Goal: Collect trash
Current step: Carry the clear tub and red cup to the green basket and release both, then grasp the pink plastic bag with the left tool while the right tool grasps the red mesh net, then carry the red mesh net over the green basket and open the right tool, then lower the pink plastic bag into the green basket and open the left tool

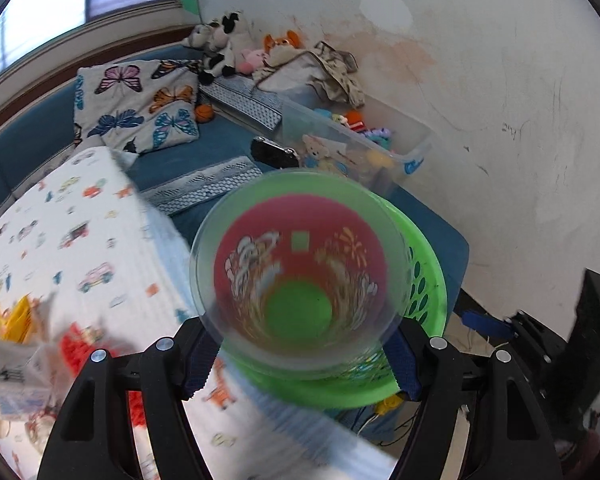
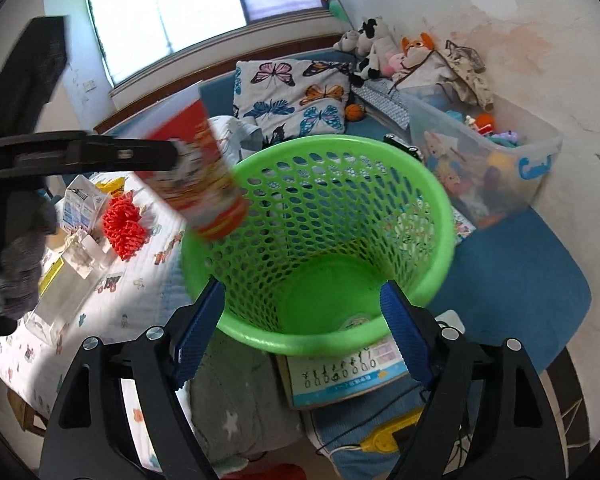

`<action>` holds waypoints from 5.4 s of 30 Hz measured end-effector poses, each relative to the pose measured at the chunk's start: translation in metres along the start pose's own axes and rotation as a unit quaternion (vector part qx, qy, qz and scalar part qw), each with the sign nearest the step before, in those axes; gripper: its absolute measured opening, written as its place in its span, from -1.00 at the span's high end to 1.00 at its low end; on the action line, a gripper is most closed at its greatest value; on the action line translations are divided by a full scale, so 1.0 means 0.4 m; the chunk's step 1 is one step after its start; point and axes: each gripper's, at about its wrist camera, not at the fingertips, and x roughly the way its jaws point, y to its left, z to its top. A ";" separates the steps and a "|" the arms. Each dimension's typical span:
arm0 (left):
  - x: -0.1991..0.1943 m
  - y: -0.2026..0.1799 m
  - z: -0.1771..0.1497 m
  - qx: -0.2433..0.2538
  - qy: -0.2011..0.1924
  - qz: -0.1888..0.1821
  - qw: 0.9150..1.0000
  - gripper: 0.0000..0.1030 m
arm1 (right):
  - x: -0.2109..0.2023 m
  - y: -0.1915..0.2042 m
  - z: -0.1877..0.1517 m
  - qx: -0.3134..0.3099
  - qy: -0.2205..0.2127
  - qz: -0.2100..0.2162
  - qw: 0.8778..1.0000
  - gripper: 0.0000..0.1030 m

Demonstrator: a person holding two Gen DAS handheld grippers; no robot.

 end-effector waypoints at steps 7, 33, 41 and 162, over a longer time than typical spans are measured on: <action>0.080 -0.055 0.017 0.015 0.021 0.010 1.000 -0.35 | -0.014 -0.025 -0.023 0.007 0.000 -0.004 1.000 -0.56; -0.166 0.069 -0.162 -0.026 -0.046 0.041 0.998 -0.48 | -0.016 0.104 -0.025 -0.013 -0.001 0.045 0.999 -0.58; -0.318 0.216 -0.293 -0.067 -0.071 0.091 0.991 -0.48 | -0.001 0.215 -0.005 -0.049 0.001 0.073 0.996 -0.59; -0.043 0.021 -0.046 0.075 -0.012 0.005 0.997 0.86 | 0.071 -0.086 0.115 0.039 -0.002 -0.024 0.999 -0.36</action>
